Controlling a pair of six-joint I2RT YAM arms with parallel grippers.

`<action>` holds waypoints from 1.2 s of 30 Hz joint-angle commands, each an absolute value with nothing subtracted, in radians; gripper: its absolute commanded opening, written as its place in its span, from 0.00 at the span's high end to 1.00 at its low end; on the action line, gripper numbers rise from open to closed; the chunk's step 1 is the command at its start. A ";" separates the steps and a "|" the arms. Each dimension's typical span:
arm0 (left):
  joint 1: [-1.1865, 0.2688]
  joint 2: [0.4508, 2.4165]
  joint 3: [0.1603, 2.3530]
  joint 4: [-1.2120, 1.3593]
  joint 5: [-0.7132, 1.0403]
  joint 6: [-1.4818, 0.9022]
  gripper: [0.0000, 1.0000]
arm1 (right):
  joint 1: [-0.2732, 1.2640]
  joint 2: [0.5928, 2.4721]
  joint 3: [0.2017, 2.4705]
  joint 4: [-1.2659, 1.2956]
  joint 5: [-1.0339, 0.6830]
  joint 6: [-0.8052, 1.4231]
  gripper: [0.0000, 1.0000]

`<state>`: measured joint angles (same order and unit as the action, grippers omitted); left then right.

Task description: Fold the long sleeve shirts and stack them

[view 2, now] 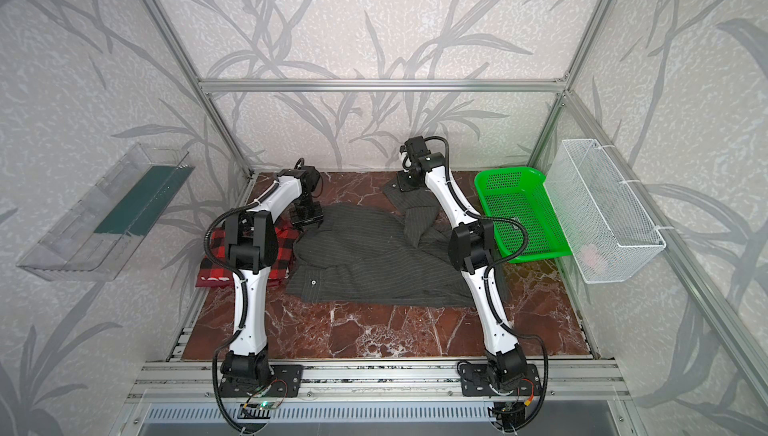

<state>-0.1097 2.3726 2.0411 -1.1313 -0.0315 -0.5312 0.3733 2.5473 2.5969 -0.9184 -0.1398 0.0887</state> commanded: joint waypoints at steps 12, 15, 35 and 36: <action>-0.115 2.321 2.063 -1.151 -0.028 -0.525 0.47 | 0.399 2.733 2.734 -0.945 -0.112 0.068 0.03; -0.114 2.325 2.067 -1.153 -0.024 -0.527 0.48 | 0.403 2.766 2.743 -0.963 -0.092 0.047 0.03; -0.115 2.330 2.076 -1.153 -0.018 -0.526 0.48 | 0.409 2.861 2.786 -1.035 -0.059 -0.002 0.61; -0.114 2.330 2.074 -1.153 -0.018 -0.526 0.48 | 0.407 2.856 2.789 -1.030 -0.060 -0.004 0.66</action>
